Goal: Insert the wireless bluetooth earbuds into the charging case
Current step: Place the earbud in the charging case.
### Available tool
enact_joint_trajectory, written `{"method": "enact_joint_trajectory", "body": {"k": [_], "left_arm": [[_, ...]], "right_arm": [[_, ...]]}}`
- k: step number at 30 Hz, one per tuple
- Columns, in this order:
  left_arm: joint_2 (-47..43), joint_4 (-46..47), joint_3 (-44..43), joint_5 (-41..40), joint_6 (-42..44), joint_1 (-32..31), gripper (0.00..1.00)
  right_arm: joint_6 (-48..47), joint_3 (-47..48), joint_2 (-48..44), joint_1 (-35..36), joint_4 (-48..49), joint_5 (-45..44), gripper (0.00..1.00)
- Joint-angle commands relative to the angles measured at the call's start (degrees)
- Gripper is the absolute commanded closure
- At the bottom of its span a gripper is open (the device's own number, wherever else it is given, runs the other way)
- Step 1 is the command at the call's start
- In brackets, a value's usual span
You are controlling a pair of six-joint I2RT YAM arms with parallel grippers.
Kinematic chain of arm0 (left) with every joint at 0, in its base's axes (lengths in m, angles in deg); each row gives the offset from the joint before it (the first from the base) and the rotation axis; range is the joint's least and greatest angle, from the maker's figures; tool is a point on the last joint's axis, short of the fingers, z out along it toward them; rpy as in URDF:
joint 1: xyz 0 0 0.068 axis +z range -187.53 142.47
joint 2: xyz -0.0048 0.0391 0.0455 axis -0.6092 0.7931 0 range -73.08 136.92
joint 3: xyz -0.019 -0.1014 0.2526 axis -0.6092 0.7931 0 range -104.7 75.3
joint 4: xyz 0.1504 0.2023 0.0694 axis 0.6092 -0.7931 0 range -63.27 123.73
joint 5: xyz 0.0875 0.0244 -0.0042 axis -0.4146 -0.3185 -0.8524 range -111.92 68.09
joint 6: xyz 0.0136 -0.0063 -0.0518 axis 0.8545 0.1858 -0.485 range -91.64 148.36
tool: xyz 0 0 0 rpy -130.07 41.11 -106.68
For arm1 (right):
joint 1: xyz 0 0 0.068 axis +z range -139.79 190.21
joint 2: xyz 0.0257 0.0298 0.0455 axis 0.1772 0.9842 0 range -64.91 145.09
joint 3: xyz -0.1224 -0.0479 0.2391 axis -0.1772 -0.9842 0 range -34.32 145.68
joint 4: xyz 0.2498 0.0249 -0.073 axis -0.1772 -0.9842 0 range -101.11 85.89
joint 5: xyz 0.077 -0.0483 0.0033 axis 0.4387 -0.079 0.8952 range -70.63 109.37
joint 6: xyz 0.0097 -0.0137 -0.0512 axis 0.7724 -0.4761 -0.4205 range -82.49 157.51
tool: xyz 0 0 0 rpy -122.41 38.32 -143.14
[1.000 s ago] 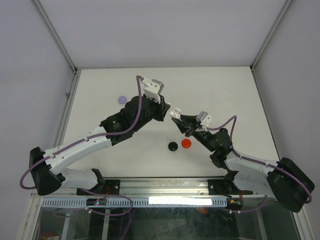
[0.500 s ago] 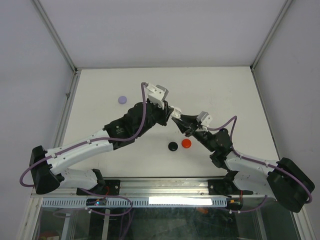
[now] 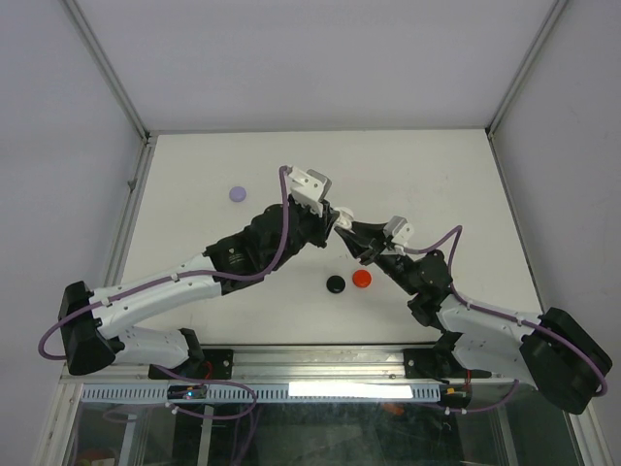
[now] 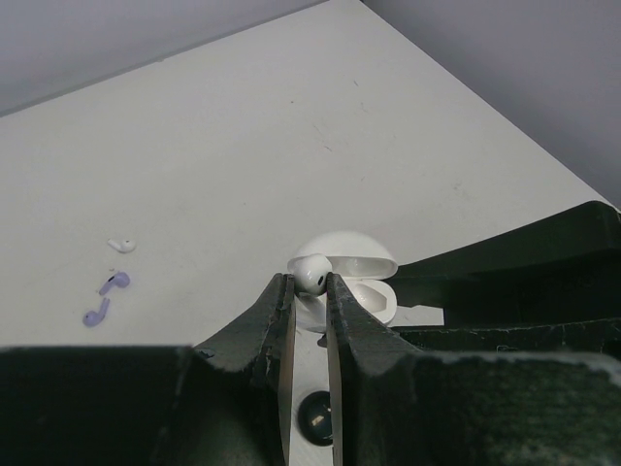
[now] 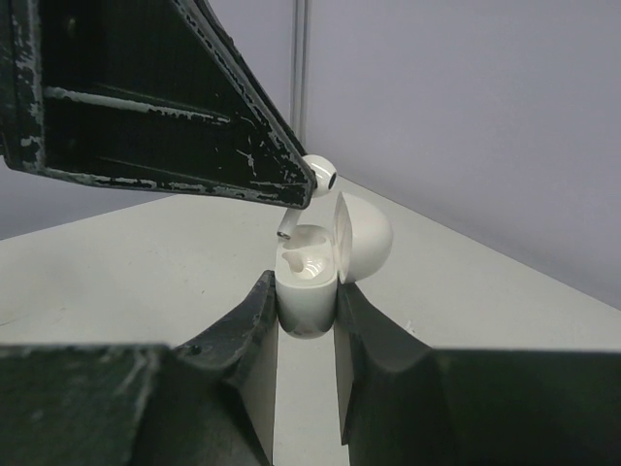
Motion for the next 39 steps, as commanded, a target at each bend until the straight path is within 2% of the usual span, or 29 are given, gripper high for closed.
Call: {"method": "enact_joint_trajectory", "body": {"k": [1, 21, 39], "left_arm": [[0.6, 3.6, 0.5, -1.9, 1.6, -1.1, 0.96], [0.4, 6.3, 1.8, -2.4, 2.4, -1.8, 0.96], [0.1, 4.7, 3.4, -1.0, 6.2, -2.7, 0.95]], "right_arm": [[0.1, 0.0, -1.3, 0.3, 4.2, -0.7, 1.00], [0.3, 0.6, -1.7, 0.3, 3.4, -0.7, 1.00], [0.3, 0.4, -2.5, 0.3, 3.9, -1.7, 1.00]]}}
